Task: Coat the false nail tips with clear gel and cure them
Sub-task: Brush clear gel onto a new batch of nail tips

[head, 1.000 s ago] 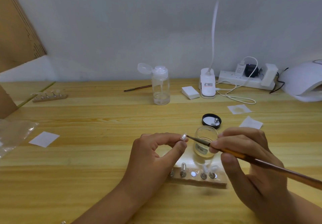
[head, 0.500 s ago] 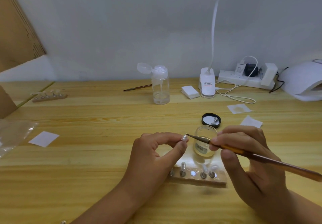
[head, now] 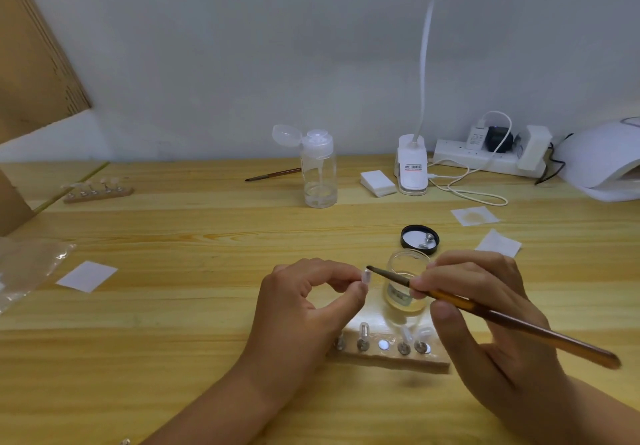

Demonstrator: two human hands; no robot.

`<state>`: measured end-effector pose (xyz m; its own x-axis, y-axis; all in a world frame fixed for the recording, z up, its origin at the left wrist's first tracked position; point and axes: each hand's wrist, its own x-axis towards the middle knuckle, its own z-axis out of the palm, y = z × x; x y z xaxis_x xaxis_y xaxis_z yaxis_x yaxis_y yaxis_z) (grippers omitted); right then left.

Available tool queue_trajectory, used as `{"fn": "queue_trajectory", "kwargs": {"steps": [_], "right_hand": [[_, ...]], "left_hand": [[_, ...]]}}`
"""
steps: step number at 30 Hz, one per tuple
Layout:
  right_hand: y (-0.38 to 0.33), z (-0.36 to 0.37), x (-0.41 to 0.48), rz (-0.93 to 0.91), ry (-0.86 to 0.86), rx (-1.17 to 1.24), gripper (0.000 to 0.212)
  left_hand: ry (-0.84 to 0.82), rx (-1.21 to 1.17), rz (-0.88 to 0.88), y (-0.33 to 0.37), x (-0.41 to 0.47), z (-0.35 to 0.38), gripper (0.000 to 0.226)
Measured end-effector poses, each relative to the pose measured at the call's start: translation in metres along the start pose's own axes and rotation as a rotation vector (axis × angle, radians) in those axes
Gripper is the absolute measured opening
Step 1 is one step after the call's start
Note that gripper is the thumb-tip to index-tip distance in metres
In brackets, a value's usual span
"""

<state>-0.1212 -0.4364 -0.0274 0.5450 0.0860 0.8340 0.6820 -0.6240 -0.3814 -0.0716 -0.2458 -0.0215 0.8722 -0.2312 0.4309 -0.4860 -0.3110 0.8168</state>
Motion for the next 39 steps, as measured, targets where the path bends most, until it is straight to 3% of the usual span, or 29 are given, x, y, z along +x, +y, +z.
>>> {"fn": "queue_trajectory", "kwargs": {"steps": [2, 8, 14, 20, 27, 32, 39], "right_hand": [[0.003, 0.002, 0.0, -0.025, -0.015, -0.061, 0.023], [0.008, 0.0, -0.004, -0.097, -0.019, 0.016, 0.023], [0.012, 0.002, -0.002, -0.049, -0.023, -0.058, 0.022], [0.008, 0.001, -0.003, -0.091, -0.035, 0.016, 0.023], [0.011, 0.002, -0.002, -0.043, -0.018, -0.054, 0.022], [0.008, 0.001, -0.003, -0.074, -0.014, 0.044, 0.025], [0.01, -0.002, -0.001, 0.01, 0.086, 0.076, 0.024]], "left_hand": [[0.004, 0.01, 0.016, 0.0, 0.0, 0.001, 0.012], [0.024, 0.013, 0.017, -0.002, 0.001, 0.001, 0.007], [0.026, 0.004, 0.019, 0.0, 0.001, 0.001, 0.013], [0.031, 0.016, -0.003, -0.001, 0.001, 0.002, 0.01], [0.019, 0.002, -0.008, 0.0, 0.0, 0.001, 0.002], [0.027, 0.014, -0.023, -0.002, 0.0, 0.0, 0.004], [-0.005, -0.019, -0.017, 0.004, -0.002, -0.001, 0.004]]}}
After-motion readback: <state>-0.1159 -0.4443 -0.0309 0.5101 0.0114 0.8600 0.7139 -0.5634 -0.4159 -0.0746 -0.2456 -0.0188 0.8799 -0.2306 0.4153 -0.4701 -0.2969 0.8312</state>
